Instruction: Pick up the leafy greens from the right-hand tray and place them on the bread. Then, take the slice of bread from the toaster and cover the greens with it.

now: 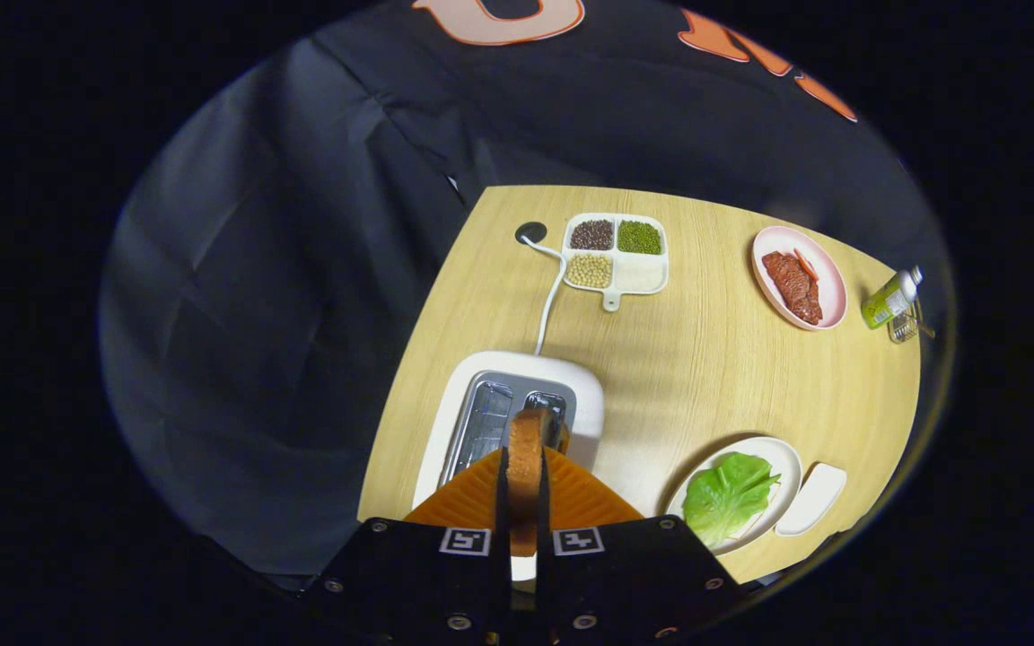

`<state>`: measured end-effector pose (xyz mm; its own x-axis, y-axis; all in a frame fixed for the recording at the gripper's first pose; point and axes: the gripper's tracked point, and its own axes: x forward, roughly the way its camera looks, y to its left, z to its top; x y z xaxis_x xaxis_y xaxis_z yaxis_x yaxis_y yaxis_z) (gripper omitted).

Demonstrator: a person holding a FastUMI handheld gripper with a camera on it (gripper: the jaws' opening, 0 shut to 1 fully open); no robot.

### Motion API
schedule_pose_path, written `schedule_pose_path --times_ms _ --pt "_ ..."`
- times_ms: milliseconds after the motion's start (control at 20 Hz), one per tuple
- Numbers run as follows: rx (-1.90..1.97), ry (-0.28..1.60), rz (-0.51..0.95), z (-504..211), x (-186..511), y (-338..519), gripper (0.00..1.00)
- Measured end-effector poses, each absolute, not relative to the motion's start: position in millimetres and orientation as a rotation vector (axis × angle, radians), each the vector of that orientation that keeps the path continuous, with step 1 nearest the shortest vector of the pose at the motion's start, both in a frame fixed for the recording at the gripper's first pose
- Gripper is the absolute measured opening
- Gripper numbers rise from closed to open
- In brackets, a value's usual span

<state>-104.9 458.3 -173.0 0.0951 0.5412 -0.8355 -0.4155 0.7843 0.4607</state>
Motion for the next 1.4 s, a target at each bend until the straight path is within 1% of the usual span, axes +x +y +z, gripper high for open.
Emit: schedule_pose_path --times_ms 250,500,700,1050,1200,1400 --pt "0.246 1.216 0.762 -143 -96 420 0.11" --pt "0.315 1.171 0.727 -146 -89 357 0.11" --pt "0.385 1.192 0.674 -171 -93 309 0.11" --pt "0.459 1.218 0.615 -227 -102 253 0.11" --pt "0.509 1.205 0.658 -251 -108 252 0.11" --pt "0.473 1.213 0.677 -293 -118 243 0.11"
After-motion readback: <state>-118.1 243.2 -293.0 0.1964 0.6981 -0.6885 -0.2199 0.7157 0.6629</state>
